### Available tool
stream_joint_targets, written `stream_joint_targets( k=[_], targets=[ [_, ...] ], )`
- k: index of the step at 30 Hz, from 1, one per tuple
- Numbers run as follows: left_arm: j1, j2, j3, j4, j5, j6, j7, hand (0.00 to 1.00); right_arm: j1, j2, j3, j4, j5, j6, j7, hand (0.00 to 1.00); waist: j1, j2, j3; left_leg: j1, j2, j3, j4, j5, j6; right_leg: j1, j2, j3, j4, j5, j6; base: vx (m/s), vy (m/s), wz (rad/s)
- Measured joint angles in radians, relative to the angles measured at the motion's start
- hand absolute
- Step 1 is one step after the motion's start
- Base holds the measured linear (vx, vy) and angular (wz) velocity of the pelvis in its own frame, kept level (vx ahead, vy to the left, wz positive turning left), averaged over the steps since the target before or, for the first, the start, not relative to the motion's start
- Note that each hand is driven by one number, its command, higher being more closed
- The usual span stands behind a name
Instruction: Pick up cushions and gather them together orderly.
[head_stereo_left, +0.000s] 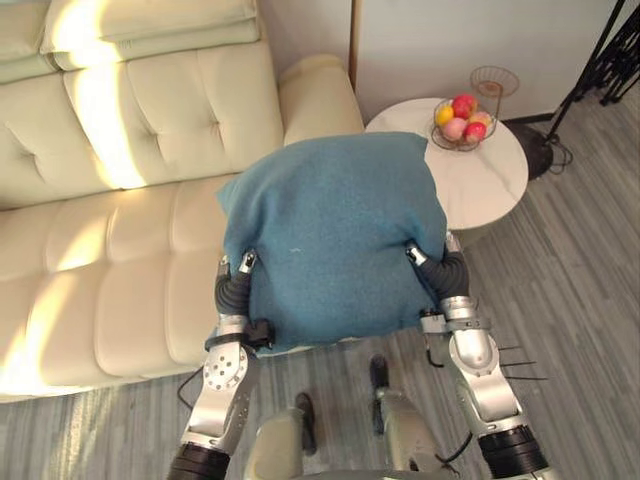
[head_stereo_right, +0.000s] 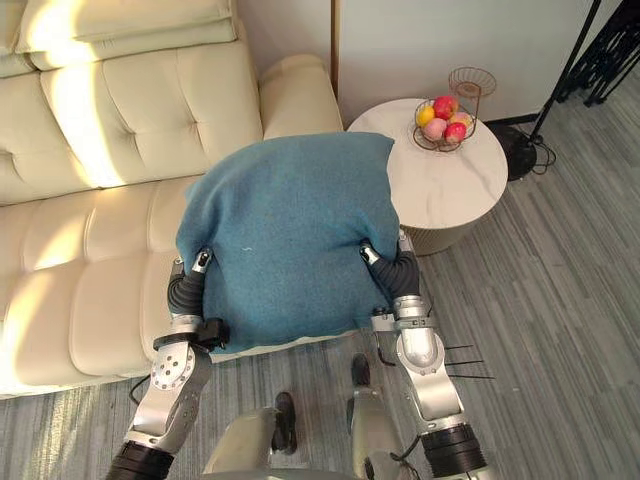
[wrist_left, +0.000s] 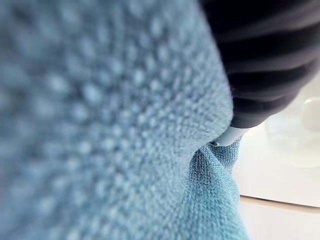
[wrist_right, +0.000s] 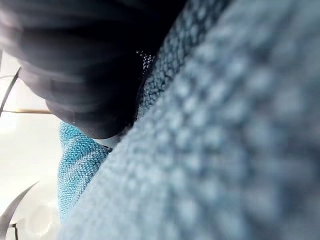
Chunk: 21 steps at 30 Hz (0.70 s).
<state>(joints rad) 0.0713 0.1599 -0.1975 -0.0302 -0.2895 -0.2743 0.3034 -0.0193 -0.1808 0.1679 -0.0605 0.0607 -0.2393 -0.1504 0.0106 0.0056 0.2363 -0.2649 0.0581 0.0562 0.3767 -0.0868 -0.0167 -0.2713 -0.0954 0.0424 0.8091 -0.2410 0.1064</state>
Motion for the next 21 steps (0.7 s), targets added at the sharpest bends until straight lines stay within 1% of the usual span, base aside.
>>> stream_joint_targets(
  k=[1,2,3,4,5,6,7,8,9,10,11,12,13,14,15,16,17,18,19,20,21],
  targets=[
    [-0.003,0.0,0.001,0.0,0.001,-0.001,0.0,1.0,-0.013,-0.009,0.002,0.0,-0.01,-0.001,0.0,1.0,0.013,0.001,-0.002,-0.033,-0.005,-0.033,-0.024,0.046,-0.015,0.028,0.017,0.004,-0.082,-0.046,-0.013,-0.35,-0.287,1.01],
    [0.0,-0.006,0.0,0.0,0.001,0.0,0.0,1.0,-0.023,-0.022,0.005,0.0,-0.015,-0.001,0.0,1.0,0.02,0.013,-0.01,-0.06,-0.005,-0.06,-0.064,0.098,-0.029,0.037,0.034,-0.003,-0.166,-0.059,-0.025,-0.39,-0.255,0.75],
    [0.002,-0.02,0.0,-0.006,0.001,0.0,0.0,1.0,-0.034,-0.043,0.006,0.0,-0.015,-0.001,-0.002,1.0,0.05,0.036,-0.034,-0.1,0.015,-0.085,-0.173,0.193,-0.05,0.045,0.065,-0.025,-0.33,-0.072,-0.061,-0.33,-0.2,0.48],
    [0.002,-0.031,0.0,-0.007,0.001,0.001,0.0,1.0,-0.045,-0.054,0.006,0.007,-0.015,-0.001,-0.003,1.0,0.056,0.061,-0.033,-0.109,0.035,-0.105,-0.217,0.229,-0.062,0.033,0.091,-0.04,-0.356,-0.048,-0.083,-0.36,-0.21,0.36],
    [0.008,-0.038,-0.002,-0.009,0.001,0.002,0.0,1.0,-0.05,-0.062,0.006,0.019,-0.015,-0.001,-0.004,1.0,0.057,0.078,-0.035,-0.11,0.049,-0.121,-0.266,0.247,-0.068,0.024,0.105,-0.062,-0.376,-0.031,-0.094,-0.26,-0.152,0.41],
    [0.013,-0.042,-0.007,-0.009,0.001,0.005,0.0,1.0,-0.055,-0.065,0.004,0.048,-0.015,0.0,-0.004,1.0,0.053,0.086,-0.033,-0.102,0.07,-0.119,-0.324,0.24,-0.079,0.019,0.118,-0.094,-0.383,-0.008,-0.112,-0.39,-0.195,0.92],
    [0.019,-0.043,-0.023,-0.009,0.001,0.016,0.0,1.0,-0.055,-0.066,-0.01,0.086,-0.015,0.009,-0.005,1.0,0.041,0.081,-0.034,-0.097,0.09,-0.056,-0.368,0.163,-0.092,0.027,0.101,-0.149,-0.416,0.026,-0.137,-0.36,-0.156,1.01],
    [0.019,-0.044,-0.034,-0.01,0.0,0.016,0.0,1.0,-0.056,-0.068,-0.019,0.094,-0.015,0.01,-0.005,1.0,0.033,0.076,-0.031,-0.109,0.09,-0.018,-0.351,0.154,-0.088,0.026,0.087,-0.172,-0.426,0.036,-0.141,-0.34,-0.121,1.14],
    [0.019,-0.048,-0.045,-0.01,0.0,0.016,-0.01,1.0,-0.056,-0.068,-0.037,0.1,-0.015,0.01,-0.005,1.0,0.026,0.074,-0.031,-0.131,0.084,0.043,-0.28,0.154,-0.08,0.022,0.062,-0.202,-0.438,0.053,-0.147,-0.31,-0.038,1.01],
    [0.019,-0.051,-0.057,-0.011,0.001,0.016,-0.021,1.0,-0.055,-0.068,-0.056,0.106,-0.015,0.01,-0.006,1.0,0.002,0.072,-0.032,-0.139,0.074,0.118,-0.165,0.148,-0.067,0.021,0.029,-0.233,-0.462,0.079,-0.145,-0.35,0.001,1.09],
    [0.019,-0.059,-0.061,-0.015,0.0,0.016,-0.03,1.0,-0.054,-0.067,-0.066,0.106,-0.015,0.01,-0.005,1.0,-0.005,0.071,-0.032,-0.115,0.076,0.184,-0.07,0.121,-0.036,0.021,0.004,-0.25,-0.49,0.107,-0.14,-0.34,0.029,0.83],
    [0.018,-0.059,-0.062,-0.017,0.0,0.015,-0.04,1.0,-0.054,-0.066,-0.074,0.106,-0.015,0.01,-0.004,1.0,-0.008,0.071,-0.032,-0.096,0.082,0.207,-0.04,0.1,-0.016,0.021,-0.005,-0.255,-0.503,0.12,-0.136,-0.26,0.083,0.61],
    [0.017,-0.06,-0.066,-0.017,0.0,0.013,-0.052,1.0,-0.054,-0.066,-0.086,0.106,-0.015,0.009,-0.003,1.0,-0.019,0.074,-0.034,-0.042,0.091,0.231,-0.012,0.051,-0.007,0.021,-0.019,-0.265,-0.532,0.14,-0.134,-0.23,0.114,0.5],
    [0.013,-0.062,-0.07,-0.017,-0.002,0.013,-0.063,1.0,-0.054,-0.062,-0.095,0.106,-0.014,0.009,-0.004,1.0,-0.027,0.077,-0.036,0.019,0.098,0.25,-0.047,0.008,-0.029,0.02,-0.022,-0.275,-0.563,0.161,-0.124,-0.22,0.132,0.48],
    [0.012,-0.064,-0.072,-0.017,-0.002,0.013,-0.064,1.0,-0.052,-0.061,-0.099,0.106,-0.014,0.009,-0.004,1.0,-0.03,0.08,-0.038,0.05,0.098,0.251,-0.087,-0.005,-0.044,0.019,-0.022,-0.282,-0.577,0.173,-0.116,-0.19,0.16,0.47],
    [0.004,-0.065,-0.075,-0.013,-0.002,0.013,-0.068,1.0,-0.05,-0.053,-0.111,0.107,-0.015,0.009,-0.003,1.0,-0.038,0.076,-0.038,0.083,0.09,0.244,-0.182,-0.012,-0.052,0.018,-0.025,-0.298,-0.6,0.193,-0.097,-0.17,0.169,0.48],
    [-0.002,-0.059,-0.081,-0.002,-0.004,0.015,-0.072,1.0,-0.039,-0.031,-0.127,0.107,-0.015,0.009,-0.003,1.0,-0.041,0.057,-0.046,0.073,0.074,0.241,-0.194,0.007,-0.047,0.021,-0.033,-0.295,-0.634,0.224,-0.085,-0.15,0.165,0.47],
    [-0.002,-0.055,-0.083,0.001,-0.004,0.015,-0.075,1.0,-0.034,-0.02,-0.132,0.107,-0.015,0.01,-0.003,1.0,-0.041,0.05,-0.05,0.06,0.069,0.239,-0.185,0.009,-0.042,0.022,-0.038,-0.298,-0.648,0.242,-0.084,-0.13,0.164,0.32],
    [0.0,-0.053,-0.083,0.001,-0.004,0.015,-0.077,1.0,-0.029,-0.009,-0.132,0.107,-0.015,0.01,-0.003,1.0,-0.034,0.044,-0.054,0.036,0.062,0.232,-0.151,0.0,-0.028,0.025,-0.045,-0.302,-0.665,0.267,-0.07,-0.1,0.164,0.18],
    [-0.001,-0.052,-0.083,0.001,-0.004,0.015,-0.077,1.0,-0.029,-0.005,-0.132,0.107,-0.015,0.01,-0.003,1.0,-0.029,0.045,-0.054,0.01,0.06,0.228,-0.11,-0.016,-0.009,0.025,-0.049,-0.305,-0.673,0.282,-0.059,-0.1,0.176,0.12],
    [-0.001,-0.049,-0.083,0.001,-0.004,0.015,-0.077,1.0,-0.028,-0.001,-0.132,0.107,-0.015,0.01,-0.003,1.0,-0.023,0.045,-0.054,-0.002,0.06,0.226,-0.088,-0.027,-0.004,0.025,-0.052,-0.304,-0.676,0.288,-0.054,-0.11,0.205,0.08]
  ],
)
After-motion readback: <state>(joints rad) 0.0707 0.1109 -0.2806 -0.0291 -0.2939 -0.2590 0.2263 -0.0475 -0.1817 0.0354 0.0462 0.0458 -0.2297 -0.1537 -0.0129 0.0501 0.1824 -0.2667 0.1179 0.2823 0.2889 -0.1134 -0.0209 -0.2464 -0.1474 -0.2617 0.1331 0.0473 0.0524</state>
